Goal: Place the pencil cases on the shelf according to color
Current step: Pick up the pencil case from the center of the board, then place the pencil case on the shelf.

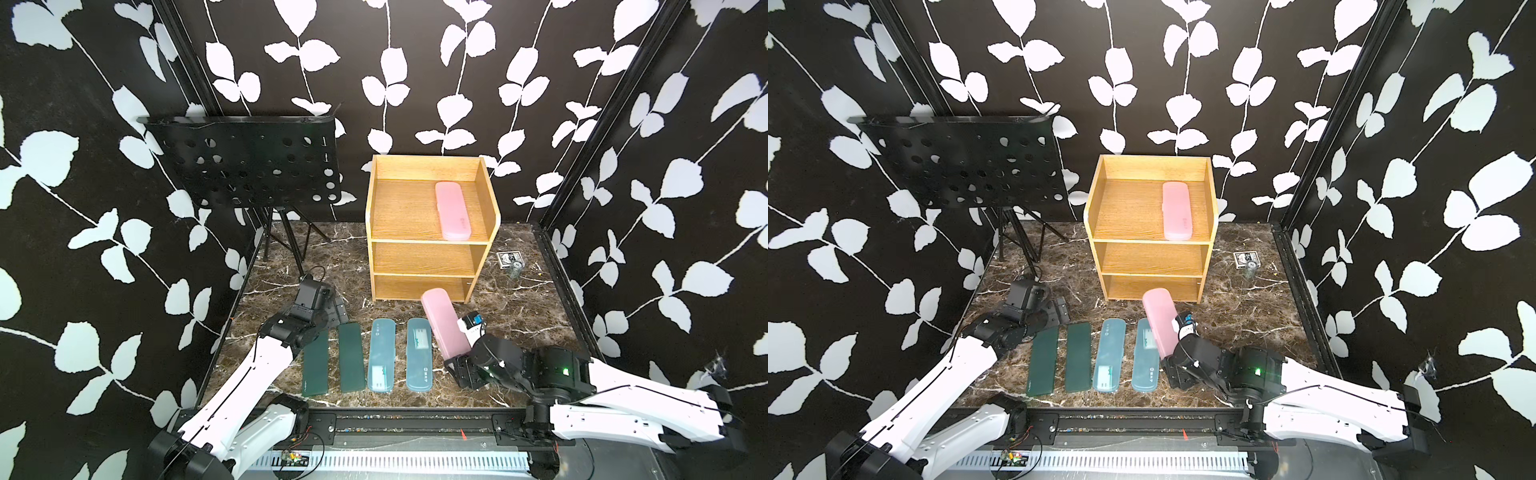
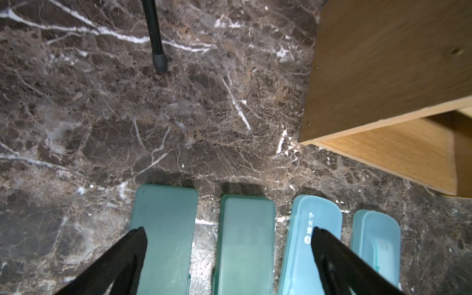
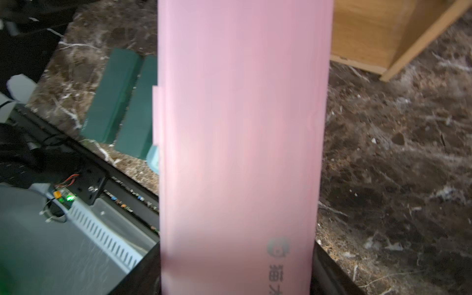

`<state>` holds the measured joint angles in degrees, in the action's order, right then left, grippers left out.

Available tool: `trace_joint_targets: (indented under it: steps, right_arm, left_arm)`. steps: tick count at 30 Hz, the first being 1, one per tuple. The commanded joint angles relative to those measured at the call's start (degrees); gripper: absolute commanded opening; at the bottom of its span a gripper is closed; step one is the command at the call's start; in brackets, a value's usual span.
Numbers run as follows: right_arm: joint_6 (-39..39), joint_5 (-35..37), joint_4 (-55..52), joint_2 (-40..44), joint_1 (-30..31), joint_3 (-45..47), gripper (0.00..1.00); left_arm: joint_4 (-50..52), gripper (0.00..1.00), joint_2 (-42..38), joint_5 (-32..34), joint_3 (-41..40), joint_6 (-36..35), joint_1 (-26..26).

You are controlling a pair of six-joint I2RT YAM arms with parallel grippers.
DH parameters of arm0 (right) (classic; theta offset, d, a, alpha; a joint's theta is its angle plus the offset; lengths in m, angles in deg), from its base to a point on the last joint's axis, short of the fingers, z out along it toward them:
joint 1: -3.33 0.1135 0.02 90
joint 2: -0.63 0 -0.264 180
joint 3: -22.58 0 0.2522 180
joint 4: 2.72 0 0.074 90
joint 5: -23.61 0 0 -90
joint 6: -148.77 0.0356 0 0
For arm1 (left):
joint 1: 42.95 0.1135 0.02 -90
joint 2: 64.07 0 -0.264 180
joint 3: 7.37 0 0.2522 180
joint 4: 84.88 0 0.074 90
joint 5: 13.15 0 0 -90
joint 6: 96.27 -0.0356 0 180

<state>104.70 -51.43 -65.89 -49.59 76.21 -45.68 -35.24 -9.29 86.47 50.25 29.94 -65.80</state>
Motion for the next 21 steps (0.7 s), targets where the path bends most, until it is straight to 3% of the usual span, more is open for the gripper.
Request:
trace_joint_targets:
  steps: [1,7,15,21]
  right_arm:
    - [-8.21,3.27,3.12,-1.65,0.42,-9.35,0.41]
    - [-16.29,13.40,3.94,-11.06,-1.71,-25.59,0.46]
    - [-17.90,10.66,4.19,-24.35,-13.51,-42.58,0.47]
    - [-16.76,7.64,5.95,-32.78,-19.67,-48.63,0.47]
  left_arm:
    - [0.36,0.99,0.57,-0.17,1.48,-0.48,-0.30]
    - [-2.94,0.99,1.70,-3.79,0.77,0.39,-0.30]
    - [-3.14,0.99,2.19,-6.83,-0.27,0.34,-0.44]
    - [-3.70,0.99,2.05,-7.60,-1.70,0.23,-0.60]
